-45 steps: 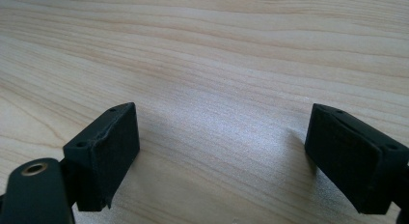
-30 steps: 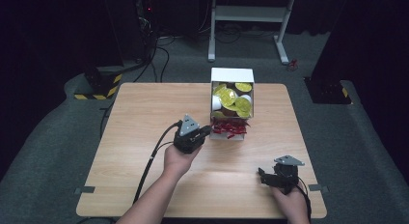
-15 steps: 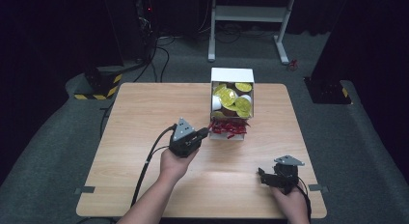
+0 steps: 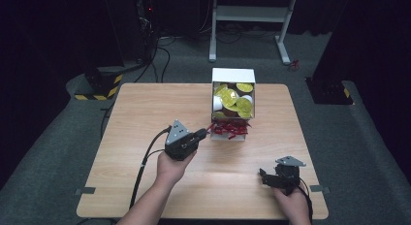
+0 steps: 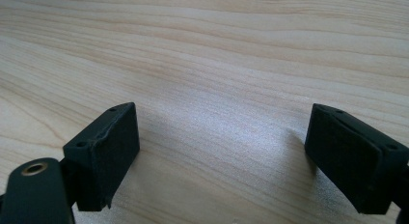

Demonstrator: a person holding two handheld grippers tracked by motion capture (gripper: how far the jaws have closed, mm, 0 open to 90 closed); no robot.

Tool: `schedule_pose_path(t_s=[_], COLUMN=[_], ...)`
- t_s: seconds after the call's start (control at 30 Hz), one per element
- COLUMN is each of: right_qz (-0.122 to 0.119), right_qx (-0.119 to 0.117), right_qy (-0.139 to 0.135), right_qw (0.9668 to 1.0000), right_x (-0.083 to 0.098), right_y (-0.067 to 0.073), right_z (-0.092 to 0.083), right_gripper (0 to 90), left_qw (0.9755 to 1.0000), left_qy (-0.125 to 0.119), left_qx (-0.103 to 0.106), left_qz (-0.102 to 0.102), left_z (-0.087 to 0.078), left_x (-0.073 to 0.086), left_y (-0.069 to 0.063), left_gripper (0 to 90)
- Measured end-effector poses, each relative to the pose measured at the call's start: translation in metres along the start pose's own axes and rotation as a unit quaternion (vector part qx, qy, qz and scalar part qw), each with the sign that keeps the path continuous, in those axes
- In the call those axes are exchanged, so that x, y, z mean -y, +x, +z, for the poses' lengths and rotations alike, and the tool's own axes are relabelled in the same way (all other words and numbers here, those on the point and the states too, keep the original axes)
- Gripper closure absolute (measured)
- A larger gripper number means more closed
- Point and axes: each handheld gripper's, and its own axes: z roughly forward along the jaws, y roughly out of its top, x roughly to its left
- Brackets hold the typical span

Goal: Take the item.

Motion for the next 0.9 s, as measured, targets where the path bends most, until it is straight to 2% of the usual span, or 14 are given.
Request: schedule_pose_path(t_s=[0.2,0.57,0.9], right_qz=[0.0,0.0,0.0], right_qx=[0.0,0.0,0.0], right_qy=[0.0,0.0,0.0], right_qw=[1.0,1.0,1.0], right_x=[0.0,0.0,0.0], right_y=[0.0,0.0,0.0], right_z=[0.0,0.0,0.0], right_gripper=[12.1,12.1,12.1], left_qw=[0.9998,0.9998,0.9998], left_qy=[-0.011,-0.012,-0.007], left_qx=[0.0,-0.002,-0.015], left_qz=[0.013,0.016,0.014], left_z=[-0.005,-0.011,-0.019], left_x=[-0.005,-0.006,-0.002], left_y=[-0.003,-0.002,0.008], left_gripper=[86.8,86.8,86.8])
